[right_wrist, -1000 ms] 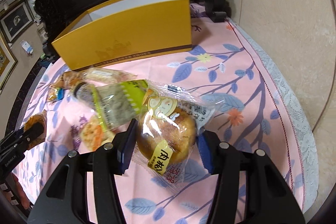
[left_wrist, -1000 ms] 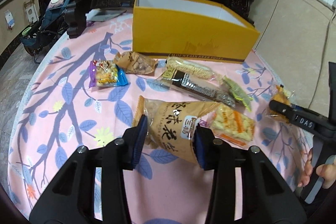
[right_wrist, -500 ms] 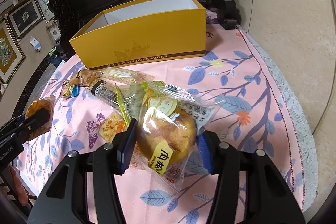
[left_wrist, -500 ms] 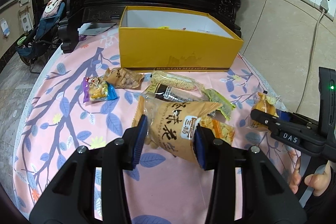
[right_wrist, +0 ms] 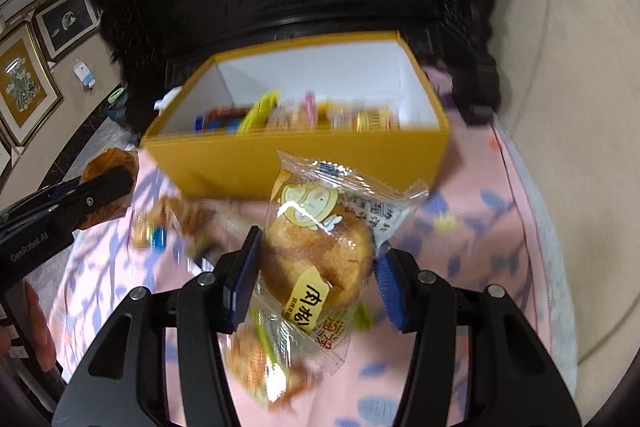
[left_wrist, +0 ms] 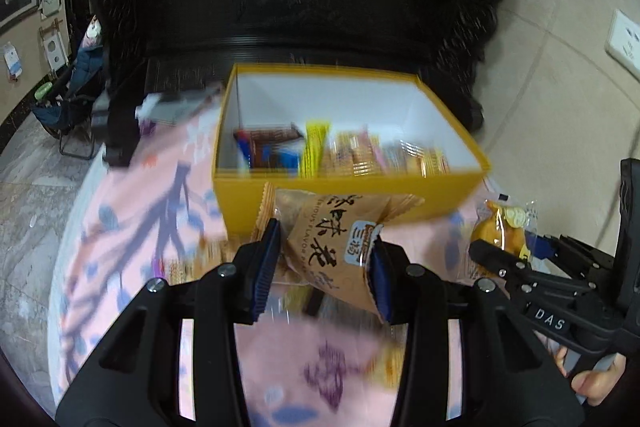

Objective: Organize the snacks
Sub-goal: 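Carry the peanut bag and cake pack into the yellow box and release them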

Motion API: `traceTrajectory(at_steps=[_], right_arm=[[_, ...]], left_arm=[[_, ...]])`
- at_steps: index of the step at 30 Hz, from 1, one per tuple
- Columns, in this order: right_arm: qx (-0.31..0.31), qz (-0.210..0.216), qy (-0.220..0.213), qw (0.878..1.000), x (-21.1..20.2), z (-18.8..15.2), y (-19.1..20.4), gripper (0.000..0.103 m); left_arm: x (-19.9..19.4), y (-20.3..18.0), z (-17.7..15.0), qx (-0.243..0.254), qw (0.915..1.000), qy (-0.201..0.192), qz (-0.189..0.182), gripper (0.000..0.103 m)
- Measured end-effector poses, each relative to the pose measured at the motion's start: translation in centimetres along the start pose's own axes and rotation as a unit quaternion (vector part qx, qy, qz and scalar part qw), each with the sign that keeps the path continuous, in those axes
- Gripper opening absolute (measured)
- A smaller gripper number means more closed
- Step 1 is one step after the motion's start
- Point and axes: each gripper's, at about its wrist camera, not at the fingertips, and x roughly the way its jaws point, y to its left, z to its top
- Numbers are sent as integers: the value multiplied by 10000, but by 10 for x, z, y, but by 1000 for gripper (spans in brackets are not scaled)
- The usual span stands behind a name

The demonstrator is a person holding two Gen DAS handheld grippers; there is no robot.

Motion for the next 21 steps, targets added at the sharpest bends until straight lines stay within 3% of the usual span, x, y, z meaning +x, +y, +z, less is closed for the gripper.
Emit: traceTrajectory(at_steps=[7, 15, 16, 18, 19, 21], right_arm=[[156, 44, -23, 9999, 31, 73, -8, 54], [195, 49, -55, 9998, 61, 108, -8, 54], [196, 45, -129, 9997, 64, 113, -7, 55], [111, -166, -246, 9995, 70, 123, -5, 63], [78, -342, -264, 9990, 72, 127, -5, 73], [95, -314, -251, 9991, 71, 129, -8, 73]], left_arm=[[36, -6, 67, 23, 9998, -119, 177, 41], [74, 3, 96, -69, 9995, -22, 318, 42], [77, 5, 99, -102, 9993, -45, 343, 46], [83, 10, 107, -214, 9984, -128, 508, 69], [84, 13, 110, -278, 9979, -152, 561, 86], [82, 21, 114, -424, 9974, -238, 540, 87]])
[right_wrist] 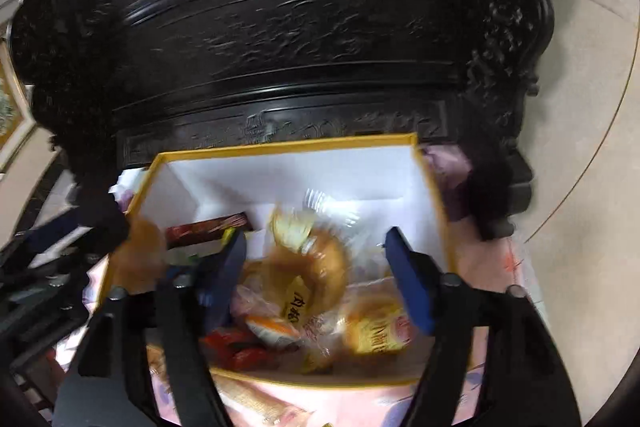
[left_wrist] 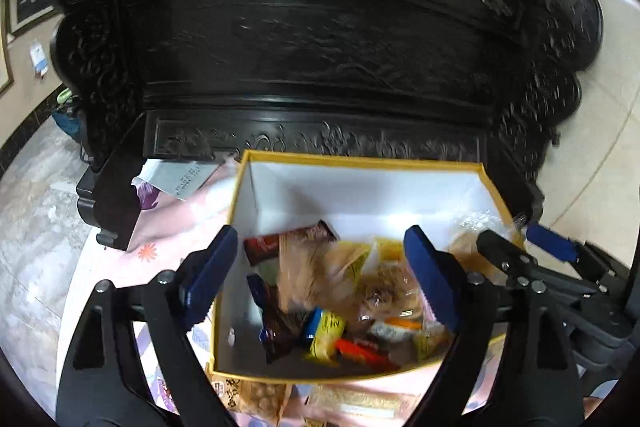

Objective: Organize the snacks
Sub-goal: 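Carry the peanut bag and cake pack into the yellow box and release them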

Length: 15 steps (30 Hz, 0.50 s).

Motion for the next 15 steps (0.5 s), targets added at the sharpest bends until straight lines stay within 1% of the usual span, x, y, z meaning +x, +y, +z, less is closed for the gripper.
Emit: traceTrajectory(at_steps=[4, 6, 8, 10, 12, 13, 14, 15], right_arm=[[61, 86, -37, 9999, -14, -5, -7, 73], [118, 281, 36, 9995, -25, -13, -10, 73], [58, 441, 77, 9990, -36, -23, -8, 73], [-123, 536, 170, 9983, -49, -48, -6, 74], [-274, 580, 326, 9974, -55, -78, -7, 78], [-319, 582, 421, 9969, -55, -92, -8, 82], [-363, 569, 578, 9960, -52, -110, -10, 84], [-391, 547, 739, 9950, -48, -127, -12, 84]], left_arm=[[-10, 9, -1, -21, 10000, -91, -13, 87], [-18, 14, -5, -125, 9998, -53, -158, 87], [-33, 16, -15, -104, 9995, -45, -280, 87], [-47, 14, -30, 34, 9995, -96, -293, 87], [-66, 15, -56, 202, 9993, -89, -306, 87], [-73, 16, -69, 256, 9991, -78, -334, 87], [-80, 18, -82, 293, 9989, -54, -360, 87], [-88, 23, -104, 332, 9987, 3, -400, 87]])
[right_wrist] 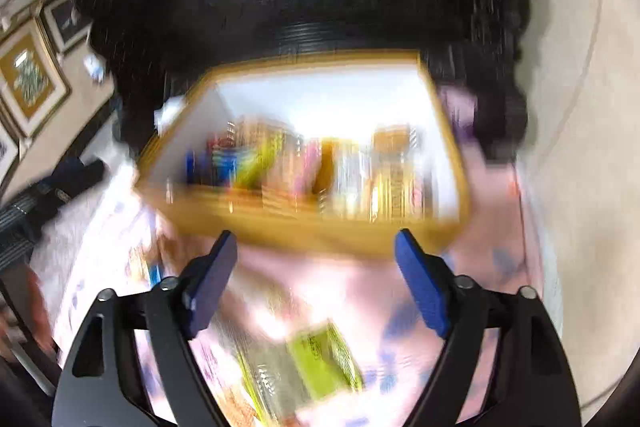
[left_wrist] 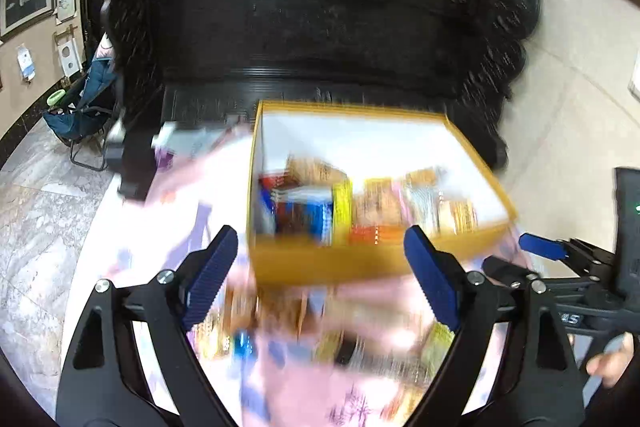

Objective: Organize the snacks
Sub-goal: 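Grasp the orange-striped cracker pack with the left tool while the right tool grasps the green seed bag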

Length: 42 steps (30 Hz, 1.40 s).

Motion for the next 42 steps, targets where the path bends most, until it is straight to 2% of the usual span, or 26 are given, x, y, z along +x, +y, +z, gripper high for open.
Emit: traceTrajectory(at_steps=[3, 5, 7, 10, 12, 15, 19, 22, 25, 30, 34, 37, 42], right_arm=[[80, -180, 460, 9987, 24, -46, -7, 84], [206, -10, 639, 9977, 30, -66, -9, 84], [381, 167, 625, 9972, 27, -74, -10, 84], [761, 203, 238, 9966, 15, -71, -12, 84], [770, 87, -5, 9970, 14, -61, -6, 84], [480, -279, -40, 9985, 30, -41, 11, 86], [144, -732, 504, 9959, 72, -32, 23, 86], [-178, -840, 824, 9929, 77, -48, 28, 86], [-481, -1167, 687, 9896, 52, -71, 23, 86], [-486, -1521, 864, 9834, 24, -112, -4, 86], [-212, -1382, 653, 9880, 10, -118, -15, 86], [-296, -1220, 583, 9904, 12, -111, -15, 86], [-644, -909, 836, 9903, 33, -104, -11, 86]], left_arm=[[-12, 8, -46, -14, 9999, 121, -58, 87], [-17, 16, -73, -104, 9996, 246, -81, 87], [-21, 27, -95, -272, 9988, 399, -45, 87], [-24, 44, -115, -521, 9969, 591, 40, 87], [-25, 53, -119, -690, 9956, 636, 6, 87], [-29, 53, -118, -771, 9952, 592, -52, 87], [-40, 45, -119, -612, 9969, 478, -98, 87], [-43, 47, -119, -585, 9972, 461, -108, 87], [-45, 54, -120, -688, 9965, 469, -121, 87], [-48, 54, -122, -761, 9958, 447, -260, 87], [-46, 42, -125, -659, 9957, 518, -389, 87], [-46, 35, -128, -534, 9959, 597, -421, 87], [-46, 35, -136, -537, 9941, 823, -466, 87]])
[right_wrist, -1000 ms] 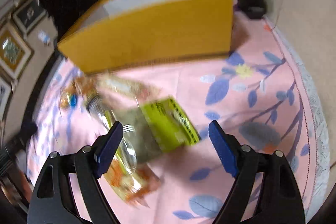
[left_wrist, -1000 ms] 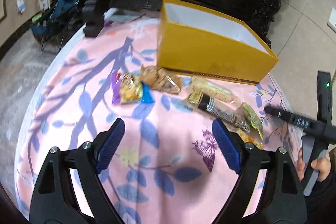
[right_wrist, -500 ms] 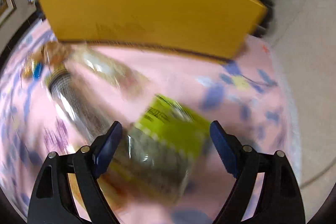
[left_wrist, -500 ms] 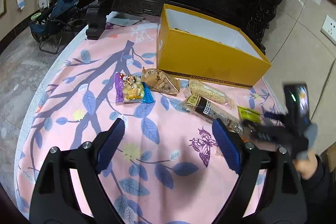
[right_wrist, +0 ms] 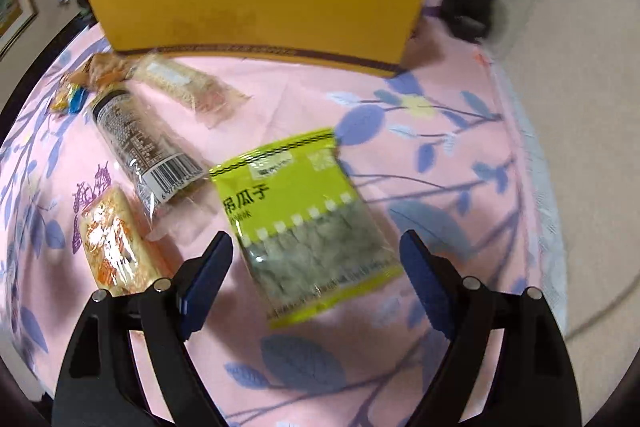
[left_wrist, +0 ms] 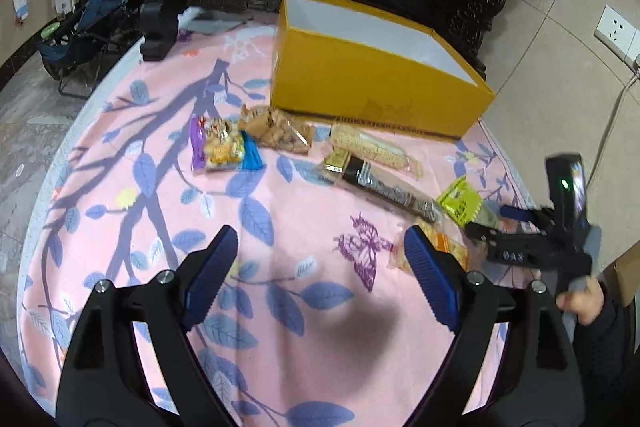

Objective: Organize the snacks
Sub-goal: 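Grasp the orange-striped cracker pack with the left tool while the right tool grasps the green seed bag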

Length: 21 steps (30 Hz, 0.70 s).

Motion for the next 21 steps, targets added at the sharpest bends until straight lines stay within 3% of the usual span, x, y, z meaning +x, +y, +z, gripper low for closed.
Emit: traceTrajectory(at_steps=[4, 7, 9, 11, 17, 21], right_arm=[[-320, 78, 140, 9994, 16, 6, -2, 93], [-66, 446, 71, 9990, 25, 5, -15, 102], [26, 423, -130, 9990, 20, 0, -16, 96], [156, 345, -157, 9992, 11, -6, -15, 70], [571, 136, -215, 9980, -3, -35, -24, 69], [529, 208, -550, 9969, -7, -51, -23, 70]], left_arm=[[6, -5, -8, 57, 9998, 174, 22, 87], [11, -16, -12, 129, 9995, 286, -32, 87], [13, -28, -14, 243, 9992, 325, -1, 87], [14, -37, -14, 312, 9989, 349, 19, 87], [31, -68, -20, 208, 9980, 590, -25, 87], [60, -89, -24, -286, 9969, 732, 31, 87]])
